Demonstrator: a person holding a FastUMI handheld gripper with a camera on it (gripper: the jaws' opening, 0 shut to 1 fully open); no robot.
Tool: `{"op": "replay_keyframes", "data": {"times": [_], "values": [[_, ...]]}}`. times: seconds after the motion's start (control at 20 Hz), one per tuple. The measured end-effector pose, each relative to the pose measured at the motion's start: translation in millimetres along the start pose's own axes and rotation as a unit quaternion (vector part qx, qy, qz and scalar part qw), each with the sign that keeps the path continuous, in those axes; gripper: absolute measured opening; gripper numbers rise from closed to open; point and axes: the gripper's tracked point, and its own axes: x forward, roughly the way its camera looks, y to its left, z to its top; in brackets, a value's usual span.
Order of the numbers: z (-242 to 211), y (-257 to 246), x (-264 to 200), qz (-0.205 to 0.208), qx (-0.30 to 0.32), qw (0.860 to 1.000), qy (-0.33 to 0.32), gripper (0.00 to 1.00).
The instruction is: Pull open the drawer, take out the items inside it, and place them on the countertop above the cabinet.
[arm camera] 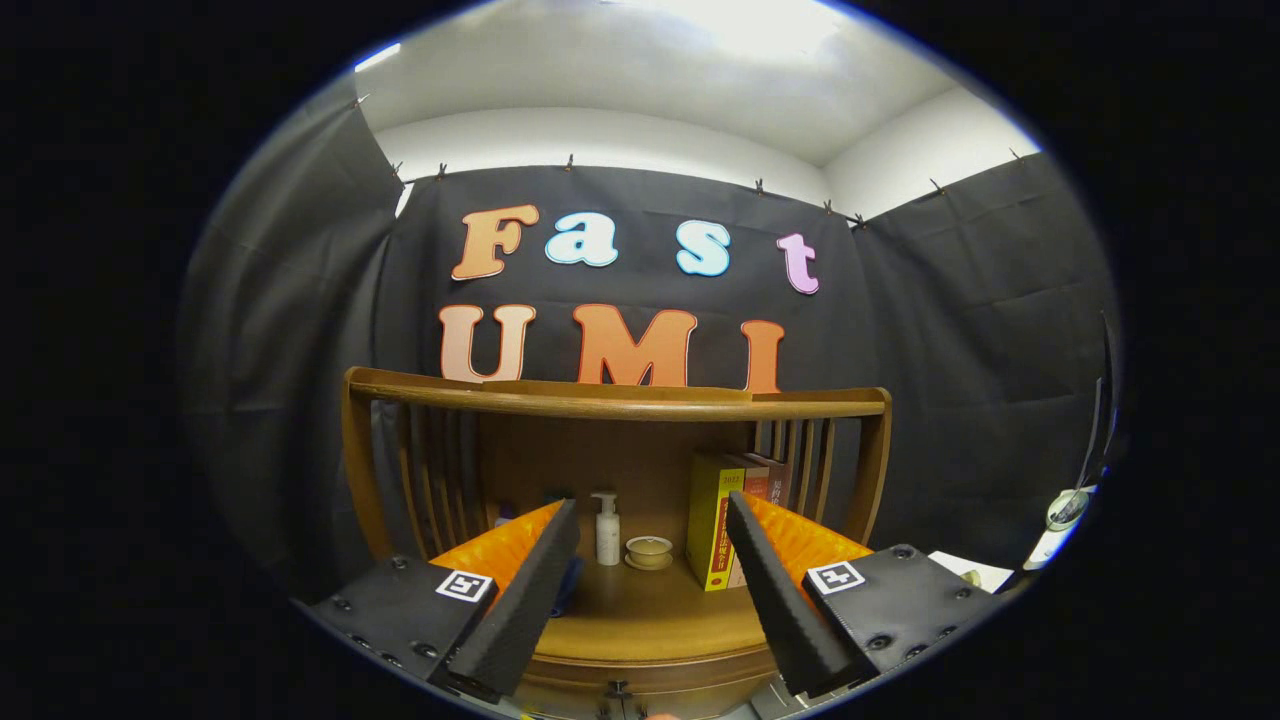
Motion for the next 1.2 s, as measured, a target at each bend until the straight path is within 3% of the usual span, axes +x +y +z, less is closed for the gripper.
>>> {"op": "replay_keyframes", "data": {"times": [0.8,1.05,1.2], "values": [[-11.0,38.5,-16.8,0.023,0.006,1.0,-0.003,0.99],[-32.7,33.1,-10.1,0.023,0.012,1.0,0.003,1.0],[-69.1,30.9,-4.7,0.023,0.016,1.0,0.011,1.0]]}}
